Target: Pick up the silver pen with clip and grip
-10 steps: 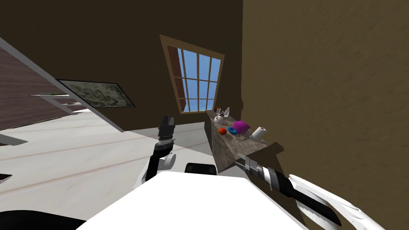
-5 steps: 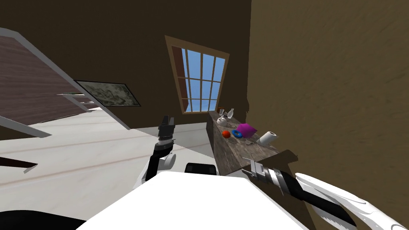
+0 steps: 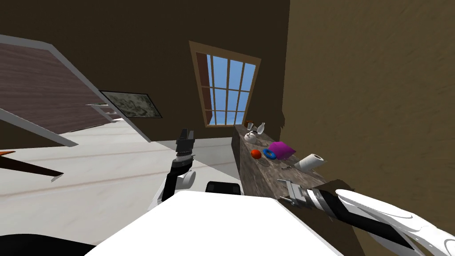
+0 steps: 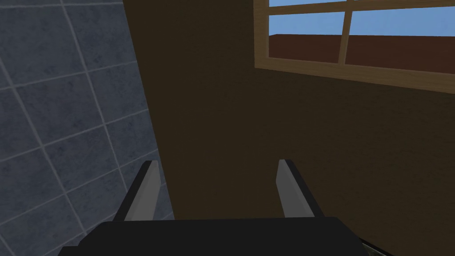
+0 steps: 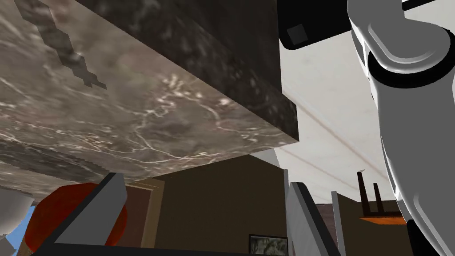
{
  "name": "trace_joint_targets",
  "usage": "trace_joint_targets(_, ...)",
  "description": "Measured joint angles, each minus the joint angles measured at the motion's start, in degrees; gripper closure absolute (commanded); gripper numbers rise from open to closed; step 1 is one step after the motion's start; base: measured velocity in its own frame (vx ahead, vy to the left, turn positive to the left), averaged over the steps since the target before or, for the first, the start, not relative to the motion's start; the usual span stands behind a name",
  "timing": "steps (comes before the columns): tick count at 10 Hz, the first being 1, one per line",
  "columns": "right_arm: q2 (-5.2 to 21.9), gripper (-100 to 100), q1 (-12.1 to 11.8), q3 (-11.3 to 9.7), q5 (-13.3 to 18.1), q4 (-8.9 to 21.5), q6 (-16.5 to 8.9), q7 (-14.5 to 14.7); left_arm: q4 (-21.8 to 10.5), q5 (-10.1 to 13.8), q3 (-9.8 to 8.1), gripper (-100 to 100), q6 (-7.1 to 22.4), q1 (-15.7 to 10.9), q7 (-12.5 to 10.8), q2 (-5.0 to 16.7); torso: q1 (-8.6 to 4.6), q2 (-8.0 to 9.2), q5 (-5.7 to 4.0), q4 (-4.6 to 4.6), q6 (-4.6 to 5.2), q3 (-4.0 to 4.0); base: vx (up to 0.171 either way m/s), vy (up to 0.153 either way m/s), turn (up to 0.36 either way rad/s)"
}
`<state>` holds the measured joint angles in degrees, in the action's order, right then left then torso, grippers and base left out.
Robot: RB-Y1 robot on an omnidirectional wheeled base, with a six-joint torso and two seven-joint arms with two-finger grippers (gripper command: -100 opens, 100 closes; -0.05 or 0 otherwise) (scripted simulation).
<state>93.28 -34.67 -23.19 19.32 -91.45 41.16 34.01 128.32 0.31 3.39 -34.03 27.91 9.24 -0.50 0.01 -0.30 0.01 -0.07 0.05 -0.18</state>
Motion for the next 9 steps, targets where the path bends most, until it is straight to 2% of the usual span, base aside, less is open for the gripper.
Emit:
trace_joint_targets(2, 3.4, -100, 0.1, -1.4, 2.8, 1.8, -0.6, 3.0, 0.0, 0.0, 0.0, 0, 0.0, 0.0, 0.0, 0.0, -0.01, -0.01, -0.01, 0.0, -0.03, -0.01, 0.088, -0.011, 0.108)
trace_joint_targets(6, 5.9, -100, 1.8, -4.1, 7.8, 4.7, -1.7, 6.7, 0.0, 0.0, 0.0, 0, 0.0, 0.0, 0.0, 0.0, -0.05, 0.1, -0.03, 0.03, 0.01, 0.06, 0.07, -0.019, 0.063)
trace_joint_targets(7, 6.7, -100, 1.2, -4.2, 7.9, 4.8, -2.2, 7.8, 0.0, 0.0, 0.0, 0, 0.0, 0.0, 0.0, 0.0, -0.01, 0.16, -0.02, 0.04, 0.02, 0.09, 0.064, -0.019, 0.074)
trace_joint_targets(8, 7.5, -100, 1.6, -4.8, 9.1, 5.3, -2.6, 8.8, 0.0, 0.0, 0.0, 0, 0.0, 0.0, 0.0, 0.0, -0.04, 0.14, -0.01, 0.04, 0.01, 0.08, 0.091, -0.027, 0.113)
trace_joint_targets(9, 8.0, -100, 1.9, -5.6, 10.6, 7.1, -2.6, 10.6, 0.0, 0.0, 0.0, 0, 0.0, 0.0, 0.0, 0.0, -0.07, 0.06, -0.03, 0.02, 0.01, 0.04, 0.116, -0.035, 0.12)
